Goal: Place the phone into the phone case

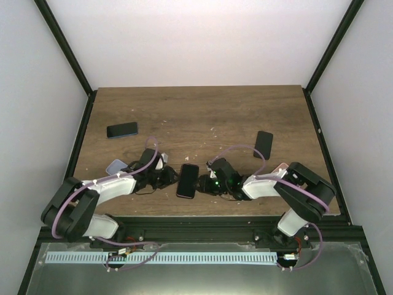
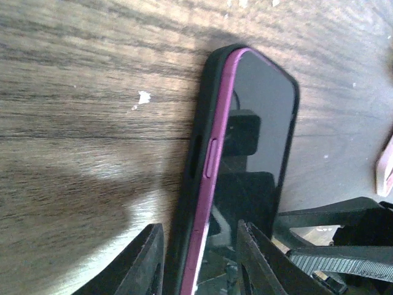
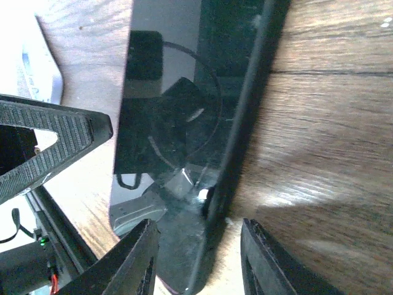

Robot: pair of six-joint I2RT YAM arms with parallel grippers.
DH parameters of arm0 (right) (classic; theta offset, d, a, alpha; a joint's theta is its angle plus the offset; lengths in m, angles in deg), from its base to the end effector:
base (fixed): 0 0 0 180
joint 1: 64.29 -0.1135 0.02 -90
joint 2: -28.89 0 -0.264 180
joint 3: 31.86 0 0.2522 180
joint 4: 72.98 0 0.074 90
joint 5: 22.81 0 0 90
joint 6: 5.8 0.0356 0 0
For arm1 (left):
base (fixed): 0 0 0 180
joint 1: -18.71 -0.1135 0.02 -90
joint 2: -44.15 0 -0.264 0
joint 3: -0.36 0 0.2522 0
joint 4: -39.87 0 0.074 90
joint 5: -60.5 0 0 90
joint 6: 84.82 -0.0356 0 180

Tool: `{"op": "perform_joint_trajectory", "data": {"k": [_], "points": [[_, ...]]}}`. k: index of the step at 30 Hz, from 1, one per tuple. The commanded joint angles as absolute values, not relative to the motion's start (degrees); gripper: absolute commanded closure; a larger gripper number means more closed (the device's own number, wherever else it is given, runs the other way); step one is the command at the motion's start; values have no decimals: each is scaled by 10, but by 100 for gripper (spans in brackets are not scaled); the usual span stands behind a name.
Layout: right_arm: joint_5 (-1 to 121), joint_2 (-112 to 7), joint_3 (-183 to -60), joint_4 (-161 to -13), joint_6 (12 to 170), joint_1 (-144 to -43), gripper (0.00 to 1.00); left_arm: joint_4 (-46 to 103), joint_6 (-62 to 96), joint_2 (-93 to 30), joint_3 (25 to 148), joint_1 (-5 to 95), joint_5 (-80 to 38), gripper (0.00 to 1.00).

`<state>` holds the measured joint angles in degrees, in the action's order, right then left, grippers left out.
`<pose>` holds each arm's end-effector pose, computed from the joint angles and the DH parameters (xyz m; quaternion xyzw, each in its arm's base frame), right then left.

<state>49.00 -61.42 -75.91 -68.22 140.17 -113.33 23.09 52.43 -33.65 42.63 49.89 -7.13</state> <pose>0.1729 0.2161 0.1238 -0.0104 0.9026 0.4095 0.1325 0.1939 -0.1332 0.1404 -0.0677 0.9281 -0.3426 0.1294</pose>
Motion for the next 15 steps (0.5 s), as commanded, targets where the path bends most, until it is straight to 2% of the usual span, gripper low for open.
{"op": "perform_joint_trajectory", "data": {"k": [1,15], "points": [[496,-641,-786,-672,1418,-1129,62,250,497,-369,440,494,-46,66],[454,-682,-791,-570,1462,-1129,58,274,488,-399,413,489,-11,80]]}}
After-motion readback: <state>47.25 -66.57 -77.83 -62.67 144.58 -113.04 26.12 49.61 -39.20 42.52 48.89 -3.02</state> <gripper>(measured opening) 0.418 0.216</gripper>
